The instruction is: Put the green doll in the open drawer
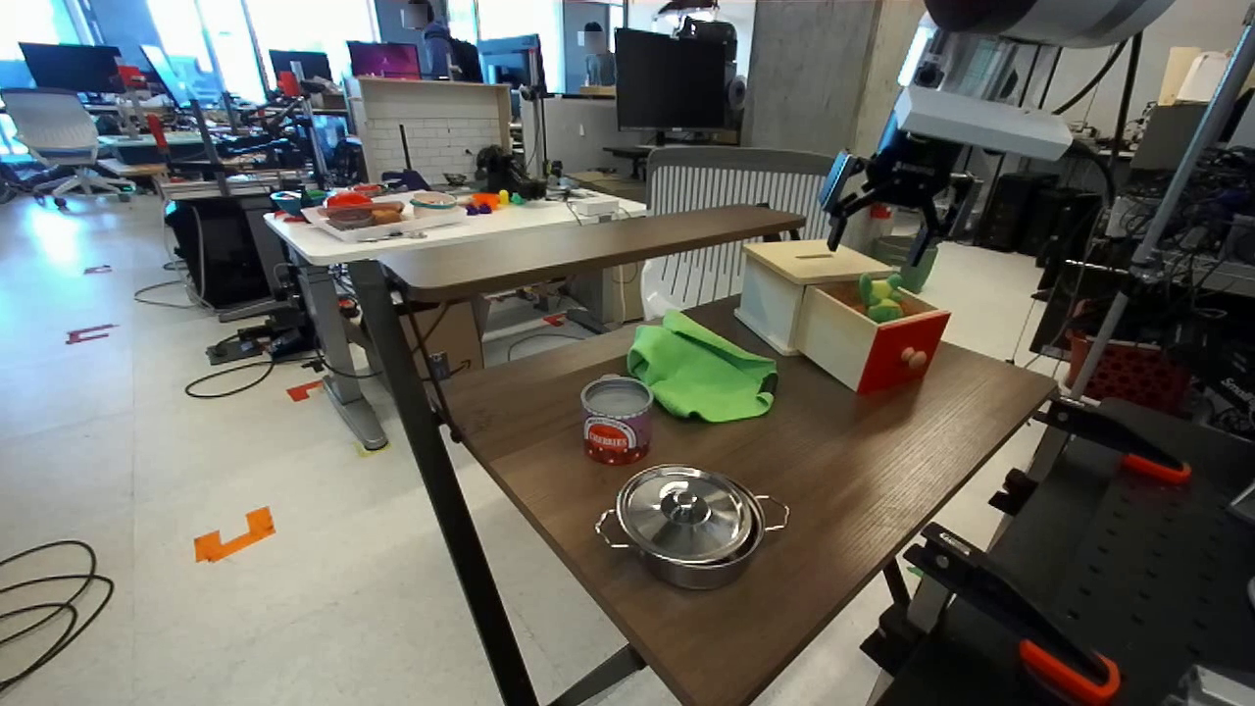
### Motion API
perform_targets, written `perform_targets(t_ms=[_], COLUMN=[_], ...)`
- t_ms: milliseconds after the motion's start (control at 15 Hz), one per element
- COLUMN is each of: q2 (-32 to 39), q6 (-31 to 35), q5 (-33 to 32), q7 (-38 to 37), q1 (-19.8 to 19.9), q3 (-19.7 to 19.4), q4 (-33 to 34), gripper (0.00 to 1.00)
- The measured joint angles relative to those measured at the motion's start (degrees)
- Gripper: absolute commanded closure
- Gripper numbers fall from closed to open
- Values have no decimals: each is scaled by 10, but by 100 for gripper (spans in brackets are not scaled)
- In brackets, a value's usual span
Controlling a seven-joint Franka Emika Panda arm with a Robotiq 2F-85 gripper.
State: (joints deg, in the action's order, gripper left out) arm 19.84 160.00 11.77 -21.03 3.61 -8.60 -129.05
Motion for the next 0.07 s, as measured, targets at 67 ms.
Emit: perform_targets(t_ms=[67], q2=[-1], q6=[-1], q5=[0], q7=[0], q1=[-1], q3=[0], q4=[0], gripper=[0])
